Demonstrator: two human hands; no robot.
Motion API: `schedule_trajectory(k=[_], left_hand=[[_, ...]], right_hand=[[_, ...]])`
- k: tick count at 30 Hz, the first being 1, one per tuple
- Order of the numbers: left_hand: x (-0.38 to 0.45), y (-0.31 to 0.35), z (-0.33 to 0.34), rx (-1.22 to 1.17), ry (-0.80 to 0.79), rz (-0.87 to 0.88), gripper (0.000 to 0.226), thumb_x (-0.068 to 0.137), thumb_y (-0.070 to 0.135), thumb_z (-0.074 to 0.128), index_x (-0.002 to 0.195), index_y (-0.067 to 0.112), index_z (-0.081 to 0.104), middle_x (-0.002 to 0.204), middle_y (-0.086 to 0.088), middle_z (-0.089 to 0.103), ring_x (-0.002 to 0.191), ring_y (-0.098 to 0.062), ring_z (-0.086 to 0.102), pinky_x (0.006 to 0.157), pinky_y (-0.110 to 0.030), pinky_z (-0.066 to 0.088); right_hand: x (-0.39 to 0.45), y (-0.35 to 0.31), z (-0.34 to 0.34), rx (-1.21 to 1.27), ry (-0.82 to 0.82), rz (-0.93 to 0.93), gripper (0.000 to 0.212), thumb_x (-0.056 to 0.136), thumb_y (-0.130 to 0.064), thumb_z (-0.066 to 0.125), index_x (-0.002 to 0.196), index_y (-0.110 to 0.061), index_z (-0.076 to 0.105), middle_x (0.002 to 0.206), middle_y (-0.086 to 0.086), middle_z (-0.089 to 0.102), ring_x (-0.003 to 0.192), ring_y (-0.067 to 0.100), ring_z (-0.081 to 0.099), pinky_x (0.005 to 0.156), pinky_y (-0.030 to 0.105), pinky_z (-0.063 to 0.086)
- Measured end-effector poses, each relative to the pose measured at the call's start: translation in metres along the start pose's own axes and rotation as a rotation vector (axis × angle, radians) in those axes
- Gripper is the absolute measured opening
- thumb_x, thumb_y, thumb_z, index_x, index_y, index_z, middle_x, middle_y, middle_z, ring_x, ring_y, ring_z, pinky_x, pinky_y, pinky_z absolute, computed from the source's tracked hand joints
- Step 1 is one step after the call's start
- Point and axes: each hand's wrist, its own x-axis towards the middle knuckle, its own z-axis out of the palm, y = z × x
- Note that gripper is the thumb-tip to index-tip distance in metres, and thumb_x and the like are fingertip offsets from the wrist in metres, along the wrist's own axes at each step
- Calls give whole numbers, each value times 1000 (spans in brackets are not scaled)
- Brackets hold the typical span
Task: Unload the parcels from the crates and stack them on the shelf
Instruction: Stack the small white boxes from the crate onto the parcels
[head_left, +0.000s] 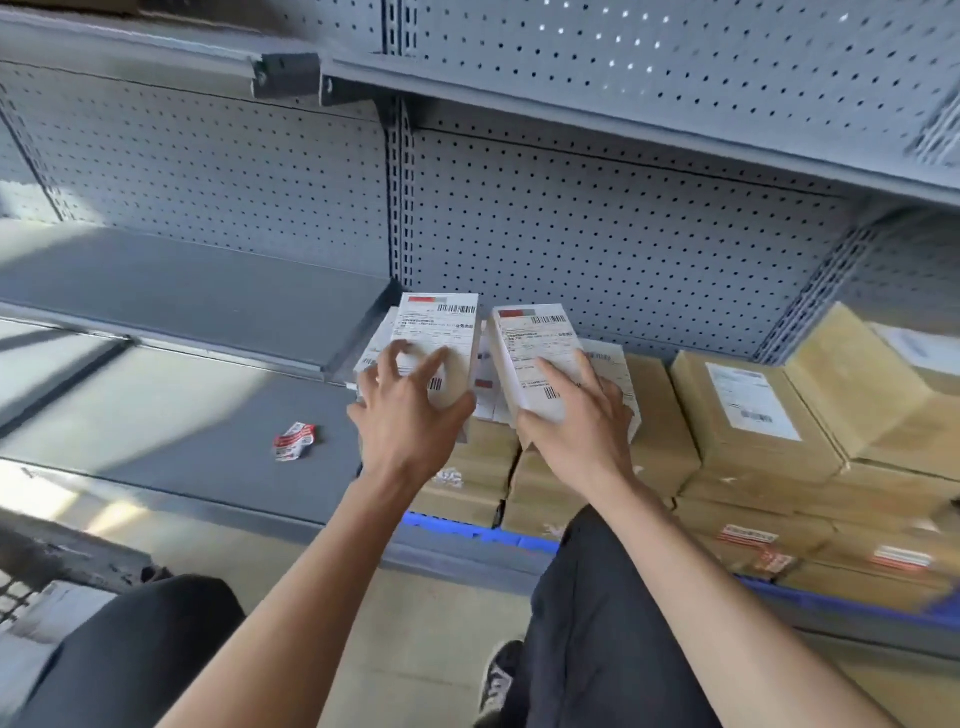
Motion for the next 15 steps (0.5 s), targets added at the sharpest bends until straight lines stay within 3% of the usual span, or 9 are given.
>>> schedule_trajectory(k=[8,15], left_hand=[[6,58,55,-17,-106,110,52,83,58,65,133,48,56,149,8,34,130,-29,34,99,-50,37],[2,99,90,5,-164,184,53,84,57,65,136,47,56,151,6,34,132,-28,31,102,-48,32]], right_hand=[[1,77,-36,-17,76,165,71,80,-56,51,149,-45,40,161,-9,27,135,32,32,113,50,33],[6,120,-62,-37,76,288,64,89,-49,60,150,-45,40,167,-1,17,147,36,21,120,53,21]])
